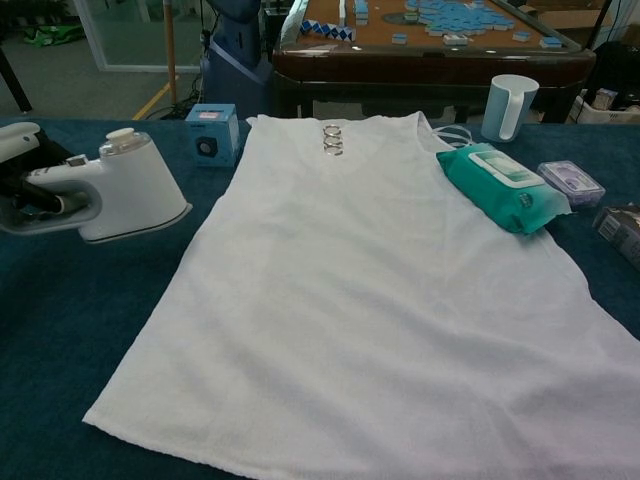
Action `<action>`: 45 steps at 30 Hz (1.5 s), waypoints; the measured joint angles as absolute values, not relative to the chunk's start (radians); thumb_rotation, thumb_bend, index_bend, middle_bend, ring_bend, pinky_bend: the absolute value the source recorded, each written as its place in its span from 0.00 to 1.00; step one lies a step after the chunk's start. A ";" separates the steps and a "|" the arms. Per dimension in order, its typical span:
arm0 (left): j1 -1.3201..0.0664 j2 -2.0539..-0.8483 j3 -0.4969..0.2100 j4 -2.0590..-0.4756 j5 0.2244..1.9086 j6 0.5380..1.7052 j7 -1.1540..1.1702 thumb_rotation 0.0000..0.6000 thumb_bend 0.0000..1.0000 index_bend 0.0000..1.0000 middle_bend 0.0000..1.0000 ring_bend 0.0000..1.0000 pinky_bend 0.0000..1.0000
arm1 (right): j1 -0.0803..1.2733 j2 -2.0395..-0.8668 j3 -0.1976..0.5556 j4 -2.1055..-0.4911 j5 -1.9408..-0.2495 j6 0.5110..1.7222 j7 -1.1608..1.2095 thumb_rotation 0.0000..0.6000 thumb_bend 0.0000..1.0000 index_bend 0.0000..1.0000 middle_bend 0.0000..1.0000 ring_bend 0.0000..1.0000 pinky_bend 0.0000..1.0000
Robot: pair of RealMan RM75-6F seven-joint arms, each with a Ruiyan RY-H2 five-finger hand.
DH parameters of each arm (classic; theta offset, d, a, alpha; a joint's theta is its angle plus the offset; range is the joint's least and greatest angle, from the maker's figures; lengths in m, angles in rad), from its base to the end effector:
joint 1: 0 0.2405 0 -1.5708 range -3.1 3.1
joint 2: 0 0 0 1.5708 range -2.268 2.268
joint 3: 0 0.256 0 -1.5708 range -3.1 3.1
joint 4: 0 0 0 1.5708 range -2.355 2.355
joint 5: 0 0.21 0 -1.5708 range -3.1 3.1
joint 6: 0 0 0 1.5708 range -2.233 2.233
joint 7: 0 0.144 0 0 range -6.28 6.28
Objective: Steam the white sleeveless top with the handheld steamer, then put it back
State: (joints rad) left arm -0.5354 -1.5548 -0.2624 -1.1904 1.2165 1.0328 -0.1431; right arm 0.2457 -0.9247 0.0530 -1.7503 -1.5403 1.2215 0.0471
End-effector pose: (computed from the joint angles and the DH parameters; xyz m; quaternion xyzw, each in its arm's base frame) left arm -0.2580 0.3579 0.0379 -0.5750 -0.4873 -0.4456 0.4830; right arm -0.2744 -0.2220 0.1709 0.6858 -0.3950 0.3518 0.4999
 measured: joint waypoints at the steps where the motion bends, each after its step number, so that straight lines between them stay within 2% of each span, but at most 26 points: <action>1: -0.534 -1.548 -0.260 -1.218 1.223 1.043 -0.133 1.00 0.24 0.77 0.84 0.72 0.76 | 0.255 -0.932 0.043 -1.748 -1.557 1.203 0.056 1.00 0.41 0.00 0.13 0.02 0.00; 4: -0.532 -1.535 -0.252 -1.285 1.242 1.071 -0.098 1.00 0.25 0.77 0.84 0.71 0.76 | 0.279 -0.952 0.018 -1.739 -1.592 1.154 0.086 1.00 0.56 0.00 0.13 0.02 0.00; 8: -0.536 -1.530 -0.245 -1.359 1.266 1.103 -0.036 1.00 0.24 0.77 0.83 0.71 0.76 | 0.319 -0.976 -0.013 -1.727 -1.634 1.082 0.137 1.00 0.92 0.00 0.11 0.02 0.00; 10: -0.543 -1.532 -0.242 -1.389 1.276 1.117 0.000 1.00 0.24 0.77 0.83 0.71 0.76 | 0.346 -0.994 -0.031 -1.716 -1.664 1.044 0.169 1.00 0.99 0.00 0.11 0.02 0.00; 16: -0.577 -1.567 -0.239 -1.427 1.292 1.132 0.088 1.00 0.24 0.77 0.83 0.71 0.76 | 0.406 -1.062 -0.078 -1.663 -1.733 0.980 0.230 1.00 1.00 0.00 0.11 0.02 0.00; 26: -0.642 -1.657 -0.229 -1.397 1.303 1.110 0.171 1.00 0.24 0.77 0.83 0.70 0.76 | 0.435 -1.167 -0.122 -1.572 -1.764 0.964 0.285 1.00 1.00 0.00 0.11 0.02 0.00; 45: -0.707 -1.832 -0.160 -1.201 1.370 1.092 0.236 1.00 0.25 0.77 0.83 0.70 0.76 | 0.476 -1.310 -0.170 -1.429 -1.756 0.950 0.337 1.00 1.00 0.00 0.12 0.02 0.00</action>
